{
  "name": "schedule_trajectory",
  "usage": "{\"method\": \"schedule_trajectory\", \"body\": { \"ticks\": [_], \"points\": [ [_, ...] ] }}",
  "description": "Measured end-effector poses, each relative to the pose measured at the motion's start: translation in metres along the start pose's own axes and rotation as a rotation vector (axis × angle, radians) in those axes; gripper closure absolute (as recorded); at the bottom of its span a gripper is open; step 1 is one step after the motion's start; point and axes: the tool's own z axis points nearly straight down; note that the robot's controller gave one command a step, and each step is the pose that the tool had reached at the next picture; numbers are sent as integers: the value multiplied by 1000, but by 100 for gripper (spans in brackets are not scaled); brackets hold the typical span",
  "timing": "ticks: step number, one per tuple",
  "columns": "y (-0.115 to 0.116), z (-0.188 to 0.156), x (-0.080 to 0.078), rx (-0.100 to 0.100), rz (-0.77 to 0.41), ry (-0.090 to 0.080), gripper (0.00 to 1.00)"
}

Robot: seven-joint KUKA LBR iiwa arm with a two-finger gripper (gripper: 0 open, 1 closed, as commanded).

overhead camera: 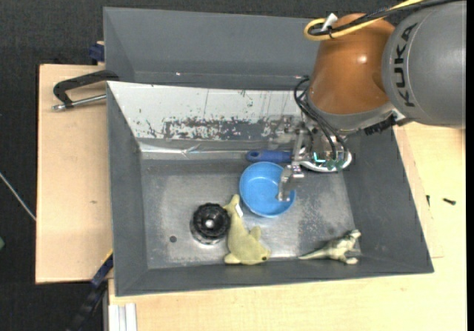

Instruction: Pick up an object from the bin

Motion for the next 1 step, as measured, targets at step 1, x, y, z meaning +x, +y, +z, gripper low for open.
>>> {"method": "schedule_trajectory", "body": {
  "ticks": [1],
  "points": [
    [-1,73,-18,-5,199,-26,0]
  ]
}}
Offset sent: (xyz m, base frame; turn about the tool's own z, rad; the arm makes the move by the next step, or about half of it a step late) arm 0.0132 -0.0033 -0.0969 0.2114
